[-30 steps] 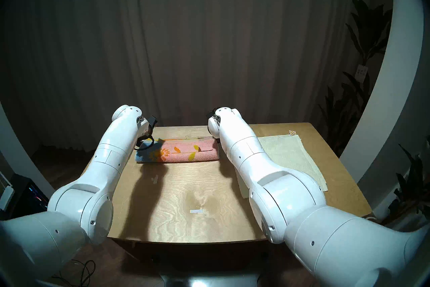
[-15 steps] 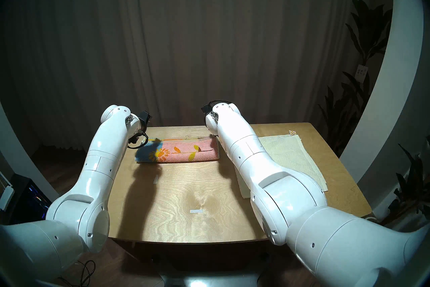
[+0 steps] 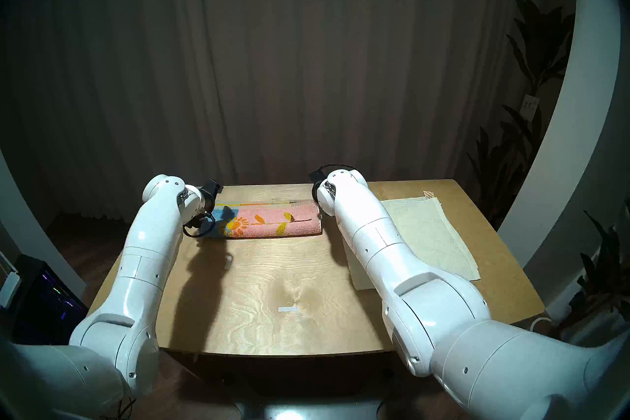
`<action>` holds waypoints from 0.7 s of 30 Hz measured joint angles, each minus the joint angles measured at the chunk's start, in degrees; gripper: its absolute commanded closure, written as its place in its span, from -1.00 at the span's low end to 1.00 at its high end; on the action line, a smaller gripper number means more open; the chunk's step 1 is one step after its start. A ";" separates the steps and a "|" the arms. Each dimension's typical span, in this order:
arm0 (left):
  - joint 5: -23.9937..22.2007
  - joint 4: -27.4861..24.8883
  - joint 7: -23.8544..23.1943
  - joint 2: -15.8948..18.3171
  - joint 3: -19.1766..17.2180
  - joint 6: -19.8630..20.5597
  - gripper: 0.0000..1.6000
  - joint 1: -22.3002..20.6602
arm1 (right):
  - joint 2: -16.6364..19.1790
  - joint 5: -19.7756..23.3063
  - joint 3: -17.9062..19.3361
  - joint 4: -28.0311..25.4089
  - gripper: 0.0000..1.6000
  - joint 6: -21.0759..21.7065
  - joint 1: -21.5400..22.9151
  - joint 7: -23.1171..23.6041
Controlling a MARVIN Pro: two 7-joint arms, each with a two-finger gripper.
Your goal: Fold each towel twice and stack them on table
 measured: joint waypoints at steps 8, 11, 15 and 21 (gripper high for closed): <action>-1.44 -3.84 -0.34 0.05 -0.95 0.65 -1.00 3.36 | 1.64 0.60 0.64 -1.48 -1.00 1.06 -2.55 0.66; -1.97 -5.34 -0.58 -0.02 -1.21 0.89 -1.00 4.62 | 2.26 0.85 0.86 -2.00 -1.00 1.48 -3.45 0.97; -2.66 -7.49 -1.00 -0.17 -1.53 1.12 -1.00 6.31 | 3.05 1.16 1.14 -2.79 -1.00 2.08 -4.58 1.55; -3.51 -10.77 -1.60 -0.35 -2.12 1.23 -1.00 8.68 | 3.97 1.65 1.44 -4.37 -1.00 2.98 -5.79 2.58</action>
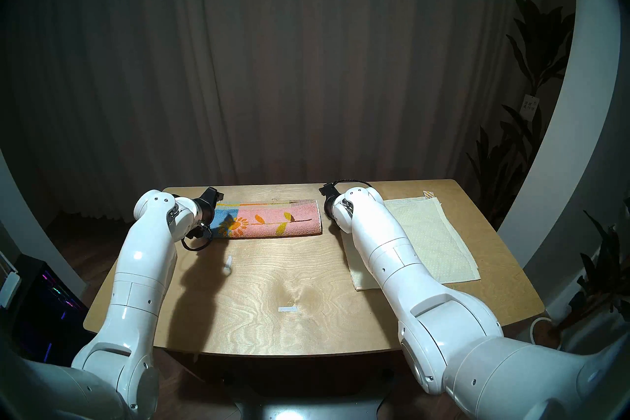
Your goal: Fold each towel twice and stack them on table
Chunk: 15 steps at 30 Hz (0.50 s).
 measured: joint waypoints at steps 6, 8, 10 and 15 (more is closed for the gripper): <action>-0.78 -3.23 -0.53 -0.17 -0.58 -0.07 -1.00 2.77 | 0.94 0.49 0.28 -1.64 -1.00 1.01 -1.27 1.06; -0.99 -4.14 -0.67 -0.22 -0.73 -0.13 -1.00 3.63 | 1.20 0.64 0.35 -2.14 -1.00 1.30 -1.64 1.35; -1.17 -5.07 -0.82 -0.28 -0.90 -0.20 -1.00 4.56 | 1.47 0.80 0.42 -2.67 -1.00 1.62 -2.02 1.65; -1.61 -7.32 -1.20 -0.42 -1.34 -0.50 -1.00 7.09 | 2.15 1.21 0.56 -4.08 -1.00 2.45 -2.98 2.48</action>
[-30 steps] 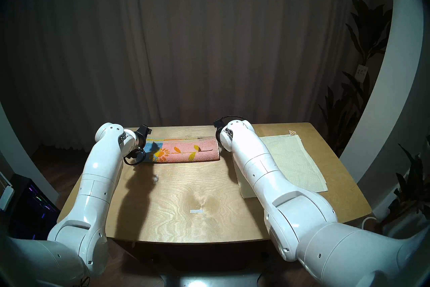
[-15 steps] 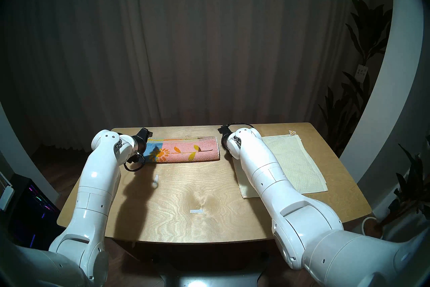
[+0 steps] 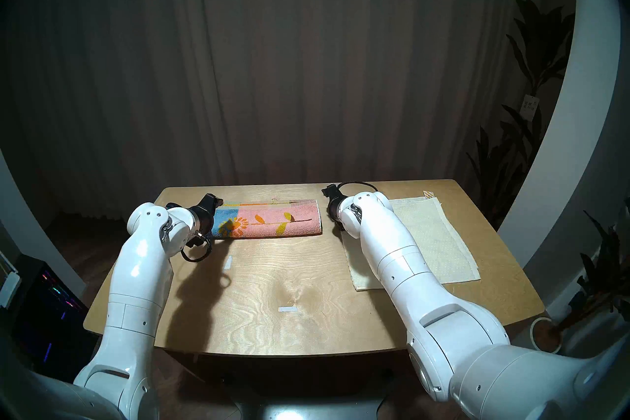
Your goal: Fold each towel twice and stack them on table
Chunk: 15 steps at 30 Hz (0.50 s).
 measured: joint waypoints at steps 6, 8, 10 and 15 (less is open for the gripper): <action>-0.56 -3.04 -0.51 -0.14 -0.89 -0.65 -1.00 3.74 | 0.91 0.54 0.19 -2.42 -1.00 1.19 -1.19 1.27; -0.69 -3.85 -0.67 -0.18 -1.18 -0.86 -1.00 4.76 | 1.16 0.67 0.25 -3.18 -1.00 1.52 -1.46 1.67; -0.84 -4.86 -0.88 -0.23 -1.53 -1.11 -1.00 5.93 | 1.44 0.83 0.31 -4.09 -1.00 1.91 -1.74 2.13; -1.28 -7.55 -1.53 -0.45 -2.61 -1.90 -1.00 8.99 | 2.22 1.24 0.49 -6.93 -1.00 2.99 -2.55 3.45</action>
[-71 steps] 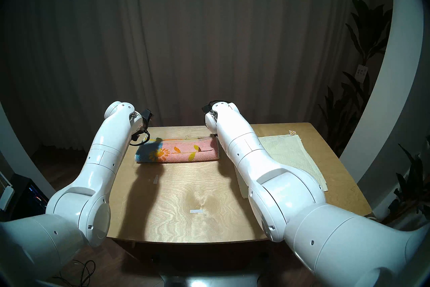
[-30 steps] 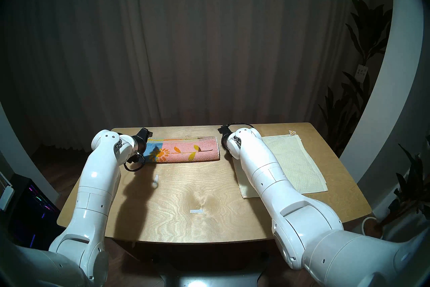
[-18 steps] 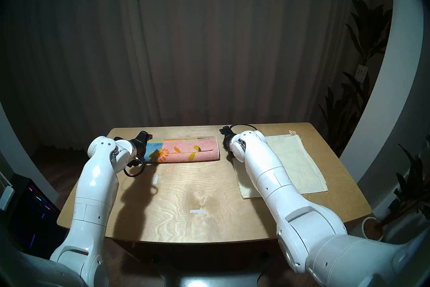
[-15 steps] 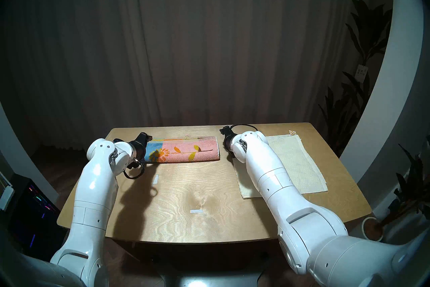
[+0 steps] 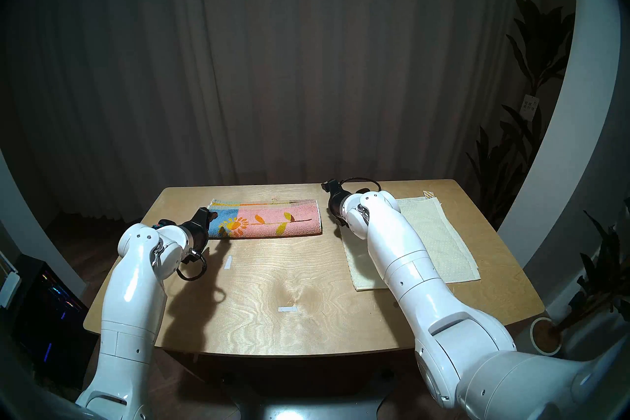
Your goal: Fold each towel twice and stack them on table
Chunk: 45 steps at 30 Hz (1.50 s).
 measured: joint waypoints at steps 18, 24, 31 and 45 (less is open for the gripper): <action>-1.45 -10.78 -5.21 -2.76 -3.45 -4.12 -1.00 10.79 | 4.04 2.36 1.37 -12.68 -1.00 4.77 -6.38 6.23; -0.96 -12.87 -9.05 -3.84 -3.88 -6.04 -1.00 13.16 | 5.67 3.58 2.38 -17.01 -1.00 6.60 -9.32 9.88; 1.93 -9.86 -14.11 -4.55 -3.56 -9.13 -1.00 13.76 | 7.87 5.09 3.92 -22.16 -1.00 9.07 -13.35 15.86; 9.75 3.14 -24.68 -4.04 0.13 -16.38 -1.00 7.73 | 11.43 6.01 6.83 -31.64 -1.00 11.08 -21.98 25.00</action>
